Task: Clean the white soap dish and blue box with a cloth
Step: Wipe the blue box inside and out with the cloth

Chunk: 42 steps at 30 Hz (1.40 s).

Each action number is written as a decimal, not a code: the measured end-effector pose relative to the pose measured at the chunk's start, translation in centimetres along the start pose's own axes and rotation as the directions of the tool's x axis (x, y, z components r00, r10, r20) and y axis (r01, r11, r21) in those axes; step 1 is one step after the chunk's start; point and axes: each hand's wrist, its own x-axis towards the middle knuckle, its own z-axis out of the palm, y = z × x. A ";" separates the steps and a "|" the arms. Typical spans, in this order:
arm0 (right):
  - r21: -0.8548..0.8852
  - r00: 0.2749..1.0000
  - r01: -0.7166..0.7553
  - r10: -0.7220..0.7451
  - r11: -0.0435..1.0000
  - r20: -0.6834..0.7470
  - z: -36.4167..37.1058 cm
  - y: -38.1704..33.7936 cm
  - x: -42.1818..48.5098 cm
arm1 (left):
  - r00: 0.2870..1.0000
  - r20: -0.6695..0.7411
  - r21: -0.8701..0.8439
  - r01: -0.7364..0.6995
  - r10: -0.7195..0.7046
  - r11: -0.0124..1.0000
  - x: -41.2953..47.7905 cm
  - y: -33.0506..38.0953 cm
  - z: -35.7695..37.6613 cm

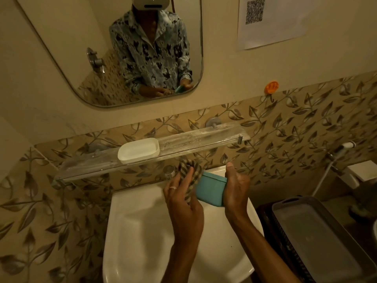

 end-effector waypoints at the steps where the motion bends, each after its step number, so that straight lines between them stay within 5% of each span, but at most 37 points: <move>1: 0.004 1.000 0.010 -0.010 1.000 -0.006 0.2 0.0 0.0 | 0.998 -0.019 0.008 -0.058 0.058 0.998 -0.7 0.6 0.1; 7: 0.116 0.996 0.048 -0.056 0.992 0.068 0.3 -0.3 -0.4 | 0.943 0.083 0.084 -0.327 0.321 0.941 -3.3 1.6 0.7; 15: 0.050 1.000 -0.020 0.019 0.999 0.018 0.7 -1.4 -0.7 | 0.999 0.034 -0.086 0.030 -0.027 0.996 1.8 -0.7 -1.3; 23: 0.102 0.989 0.116 -0.124 0.988 0.077 0.6 -1.1 -0.6 | 0.942 0.045 0.048 -0.334 0.332 0.941 -3.2 2.3 0.3; 27: 0.018 0.999 0.032 -0.032 0.999 0.024 0.7 -0.8 -0.5 | 0.976 0.068 0.020 -0.208 0.206 0.978 -1.3 0.4 -0.9; 31: 0.022 0.999 -0.013 0.012 1.000 0.041 0.4 -0.6 -0.4 | 0.981 0.093 -0.122 0.178 -0.167 0.976 2.3 -1.0 -2.7; 33: 0.098 0.998 -0.055 0.051 0.994 0.041 0.1 -0.7 -0.2 | 0.912 0.140 -0.363 0.409 -0.385 0.837 3.7 -1.9 -3.5; 36: 0.224 0.995 -0.083 0.069 0.971 0.068 -0.4 -1.1 0.1 | 0.740 0.279 -0.597 0.633 -0.612 0.493 3.8 -3.4 -3.8; 42: 0.287 0.984 -0.060 0.008 0.956 0.180 -0.1 -0.9 -0.4 | 0.504 0.602 -0.584 0.807 -0.619 0.090 0.5 -2.2 -2.5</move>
